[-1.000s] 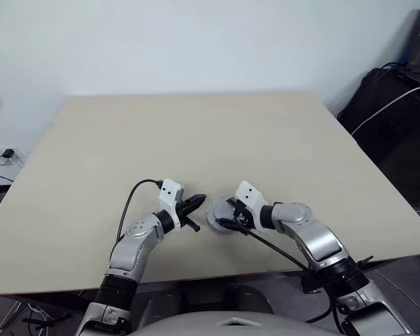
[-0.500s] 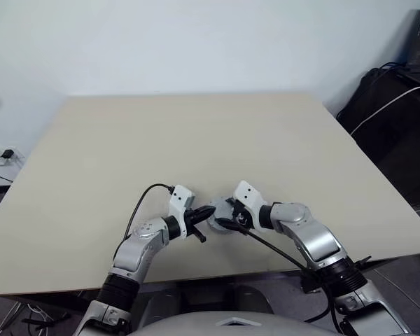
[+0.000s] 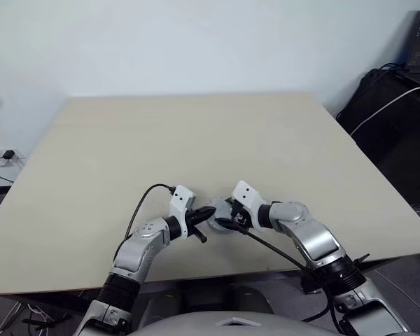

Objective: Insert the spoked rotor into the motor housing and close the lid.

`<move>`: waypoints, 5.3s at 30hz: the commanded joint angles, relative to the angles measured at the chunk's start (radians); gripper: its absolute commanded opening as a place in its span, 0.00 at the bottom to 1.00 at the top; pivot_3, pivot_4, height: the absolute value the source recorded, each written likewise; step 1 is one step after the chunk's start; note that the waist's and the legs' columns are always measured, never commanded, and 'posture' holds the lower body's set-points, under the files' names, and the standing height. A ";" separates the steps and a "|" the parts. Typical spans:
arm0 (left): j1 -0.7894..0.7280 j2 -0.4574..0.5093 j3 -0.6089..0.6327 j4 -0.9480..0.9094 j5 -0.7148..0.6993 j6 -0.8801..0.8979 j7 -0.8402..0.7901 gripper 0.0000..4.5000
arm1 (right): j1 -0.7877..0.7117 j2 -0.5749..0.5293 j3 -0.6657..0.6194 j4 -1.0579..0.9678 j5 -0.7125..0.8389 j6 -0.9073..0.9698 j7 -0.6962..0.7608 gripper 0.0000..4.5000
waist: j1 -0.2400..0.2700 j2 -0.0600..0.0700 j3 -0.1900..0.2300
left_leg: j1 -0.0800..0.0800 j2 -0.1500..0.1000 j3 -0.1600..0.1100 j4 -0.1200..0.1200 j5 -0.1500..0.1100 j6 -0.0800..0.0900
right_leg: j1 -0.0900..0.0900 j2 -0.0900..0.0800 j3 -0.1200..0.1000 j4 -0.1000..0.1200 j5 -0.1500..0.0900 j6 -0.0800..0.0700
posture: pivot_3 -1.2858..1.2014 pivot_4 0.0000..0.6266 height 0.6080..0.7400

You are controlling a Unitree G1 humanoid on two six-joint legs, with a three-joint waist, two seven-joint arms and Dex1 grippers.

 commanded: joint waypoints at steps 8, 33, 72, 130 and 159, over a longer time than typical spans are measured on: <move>-0.016 -0.036 0.063 -0.028 -0.002 -0.120 0.064 0.00 | -0.010 -0.007 0.018 0.064 -0.056 0.030 -0.065 0.72 | 0.000 -0.001 -0.002 | 0.000 0.000 0.000 0.000 0.001 -0.001 | 0.000 0.000 0.000 0.000 0.001 -0.001 | 0.52 0.00 1.00; -0.055 0.012 -0.045 0.013 0.100 0.071 0.101 0.00 | -0.018 -0.016 0.038 0.069 -0.050 0.041 -0.055 0.72 | 0.002 0.000 -0.003 | 0.001 0.000 0.000 0.000 0.001 -0.001 | 0.000 0.000 0.000 0.000 0.005 0.000 | 0.52 0.00 1.00; -0.061 -0.009 -0.046 0.023 0.101 0.115 0.082 0.00 | 0.236 0.076 -0.472 -0.168 0.353 0.248 -0.198 1.00 | 0.030 -0.001 0.000 | -0.001 -0.001 0.000 -0.006 -0.002 0.004 | -0.002 -0.002 -0.001 -0.004 0.003 -0.002 | 0.52 0.00 1.00; -0.041 -0.023 0.000 -0.001 0.089 0.062 0.097 0.00 | 0.146 0.446 -0.866 -0.057 0.800 0.864 -0.543 0.46 | 0.024 0.011 0.003 | -0.001 -0.002 0.000 -0.012 0.000 0.001 | -0.004 -0.001 0.000 -0.005 0.000 -0.003 | 0.52 0.00 1.00; 0.341 -0.373 0.512 -0.364 -1.024 0.353 0.479 0.00 | 0.142 0.580 -0.900 -0.068 1.180 0.754 -0.614 0.39 | 0.001 0.007 0.016 | -0.004 -0.002 0.000 -0.012 -0.001 0.002 | -0.006 0.002 0.003 -0.005 -0.002 0.000 | 0.52 0.00 1.00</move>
